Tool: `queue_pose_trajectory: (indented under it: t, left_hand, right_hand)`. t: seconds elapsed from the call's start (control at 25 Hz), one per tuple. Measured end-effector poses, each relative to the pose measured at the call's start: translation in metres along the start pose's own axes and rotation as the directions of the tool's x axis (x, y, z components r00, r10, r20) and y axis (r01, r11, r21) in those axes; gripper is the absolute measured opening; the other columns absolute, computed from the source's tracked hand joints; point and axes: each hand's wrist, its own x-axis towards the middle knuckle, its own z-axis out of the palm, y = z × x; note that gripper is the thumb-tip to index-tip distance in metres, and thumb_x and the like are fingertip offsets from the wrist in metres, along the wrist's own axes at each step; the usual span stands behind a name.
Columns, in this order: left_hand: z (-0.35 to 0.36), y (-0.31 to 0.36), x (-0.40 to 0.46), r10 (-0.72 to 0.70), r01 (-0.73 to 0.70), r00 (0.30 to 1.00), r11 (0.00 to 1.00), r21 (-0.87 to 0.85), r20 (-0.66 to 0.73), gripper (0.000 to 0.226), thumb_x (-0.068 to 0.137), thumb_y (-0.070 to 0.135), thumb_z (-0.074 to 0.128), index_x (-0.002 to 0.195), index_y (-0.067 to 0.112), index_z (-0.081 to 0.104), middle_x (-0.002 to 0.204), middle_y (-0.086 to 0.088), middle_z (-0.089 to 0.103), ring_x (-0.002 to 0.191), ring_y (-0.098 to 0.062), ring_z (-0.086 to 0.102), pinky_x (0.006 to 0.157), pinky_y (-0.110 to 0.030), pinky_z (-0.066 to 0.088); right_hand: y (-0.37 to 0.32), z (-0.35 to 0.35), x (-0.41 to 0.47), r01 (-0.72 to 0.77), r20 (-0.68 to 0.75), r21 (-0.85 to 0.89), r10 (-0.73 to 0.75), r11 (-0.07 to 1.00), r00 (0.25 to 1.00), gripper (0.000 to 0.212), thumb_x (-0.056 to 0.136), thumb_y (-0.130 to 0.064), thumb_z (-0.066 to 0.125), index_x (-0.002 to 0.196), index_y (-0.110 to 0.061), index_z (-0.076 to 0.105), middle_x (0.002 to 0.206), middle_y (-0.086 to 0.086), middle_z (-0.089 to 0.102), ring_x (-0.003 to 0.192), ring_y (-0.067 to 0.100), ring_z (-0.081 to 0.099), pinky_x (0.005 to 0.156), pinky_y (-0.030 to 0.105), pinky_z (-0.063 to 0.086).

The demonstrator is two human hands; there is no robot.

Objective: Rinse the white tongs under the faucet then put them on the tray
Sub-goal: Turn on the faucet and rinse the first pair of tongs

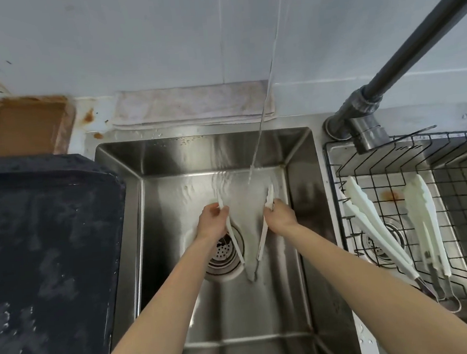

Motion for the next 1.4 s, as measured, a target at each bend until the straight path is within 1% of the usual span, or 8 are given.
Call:
queue_pose_trajectory:
  t: [0.08, 0.24, 0.4, 0.6, 0.76, 0.88, 1.04, 1.4]
  left_hand:
    - [-0.001, -0.003, -0.001, -0.019, 0.019, 1.000, 1.000, 0.010, 0.017, 0.035, 0.096, 0.018, 0.043, 0.129, 0.006, 0.044, 0.109, -0.002, 0.053, 0.101, -0.019, 0.050, 0.092, -0.037, 0.044]
    - [-0.005, -0.003, -0.006, 0.015, -0.019, 0.999, 0.995, 0.103, 0.039, 0.037, 0.096, 0.012, 0.038, 0.131, 0.002, 0.042, 0.096, 0.000, 0.055, 0.093, -0.019, 0.053, 0.083, -0.032, 0.042]
    - [-0.008, 0.003, -0.012, 0.058, -0.069, 0.997, 0.975, 0.210, 0.059, 0.046, 0.096, 0.014, 0.037, 0.141, 0.005, 0.031, 0.146, -0.011, 0.038, 0.134, -0.027, 0.037, 0.110, -0.038, 0.032]
    - [-0.012, 0.017, -0.028, 0.151, -0.175, 0.984, 0.927, 0.331, 0.097, 0.054, 0.095, 0.017, 0.039, 0.146, 0.011, 0.023, 0.154, -0.010, 0.026, 0.141, -0.025, 0.028, 0.115, -0.033, 0.023]
    - [-0.010, 0.039, -0.056, 0.269, -0.317, 0.948, 0.787, 0.530, 0.168, 0.052, 0.095, 0.018, 0.039, 0.145, 0.011, 0.026, 0.153, -0.009, 0.030, 0.140, -0.025, 0.031, 0.112, -0.029, 0.023]
    - [-0.005, 0.058, -0.086, 0.366, -0.437, 0.895, 0.607, 0.663, 0.255, 0.051, 0.095, 0.017, 0.039, 0.144, 0.008, 0.027, 0.153, -0.010, 0.030, 0.141, -0.025, 0.029, 0.113, -0.029, 0.022]
    - [0.011, 0.079, -0.128, 0.454, -0.536, 0.823, 0.420, 0.732, 0.342, 0.050, 0.096, 0.017, 0.035, 0.144, 0.007, 0.028, 0.151, -0.012, 0.034, 0.139, -0.026, 0.033, 0.110, -0.027, 0.025]
    - [0.101, 0.080, -0.178, 0.462, -0.643, 0.734, 0.238, 0.728, 0.498, 0.045, 0.095, 0.016, 0.036, 0.140, 0.007, 0.036, 0.133, -0.015, 0.054, 0.121, -0.028, 0.052, 0.095, -0.027, 0.039]
  right_hand:
    - [0.003, 0.002, 0.001, 0.003, 0.005, 0.016, -0.003, 1.000, 1.000, 0.031, 0.096, -0.020, 0.036, 0.117, -0.001, 0.048, 0.129, 0.022, 0.053, 0.119, 0.036, 0.050, 0.088, 0.030, 0.041]
    - [0.005, 0.003, -0.004, 0.028, 0.025, 0.067, -0.030, 0.997, 0.999, 0.028, 0.095, -0.021, 0.035, 0.117, -0.006, 0.045, 0.119, 0.016, 0.055, 0.121, 0.035, 0.050, 0.083, 0.029, 0.037]
    - [-0.002, -0.007, -0.022, 0.066, 0.042, 0.048, -0.068, 0.997, 0.997, 0.052, 0.096, -0.021, 0.033, 0.145, -0.007, 0.024, 0.139, 0.017, 0.047, 0.126, 0.033, 0.046, 0.099, 0.031, 0.039]
    - [-0.015, -0.032, -0.060, 0.249, 0.055, -0.041, -0.247, 0.968, 0.968, 0.055, 0.097, -0.022, 0.033, 0.149, -0.014, 0.017, 0.146, 0.017, 0.039, 0.131, 0.032, 0.041, 0.101, 0.030, 0.036]
    - [-0.022, -0.058, -0.099, 0.406, -0.012, -0.056, -0.407, 0.912, 0.913, 0.053, 0.097, -0.022, 0.036, 0.148, -0.015, 0.022, 0.150, 0.013, 0.035, 0.135, 0.029, 0.038, 0.105, 0.029, 0.032]
    - [-0.018, -0.078, -0.123, 0.477, -0.043, -0.118, -0.485, 0.871, 0.874, 0.054, 0.097, -0.024, 0.037, 0.148, -0.013, 0.022, 0.152, 0.013, 0.032, 0.137, 0.028, 0.036, 0.108, 0.031, 0.030]
    - [-0.002, -0.110, -0.148, 0.519, -0.108, -0.139, -0.534, 0.844, 0.839, 0.056, 0.097, -0.026, 0.039, 0.148, -0.011, 0.022, 0.150, 0.014, 0.035, 0.135, 0.028, 0.038, 0.108, 0.033, 0.032]
    - [0.080, -0.183, -0.152, 0.424, -0.266, -0.161, -0.453, 0.891, 0.851, 0.051, 0.096, -0.021, 0.039, 0.145, -0.011, 0.030, 0.144, 0.013, 0.046, 0.112, 0.027, 0.057, 0.093, 0.029, 0.041]
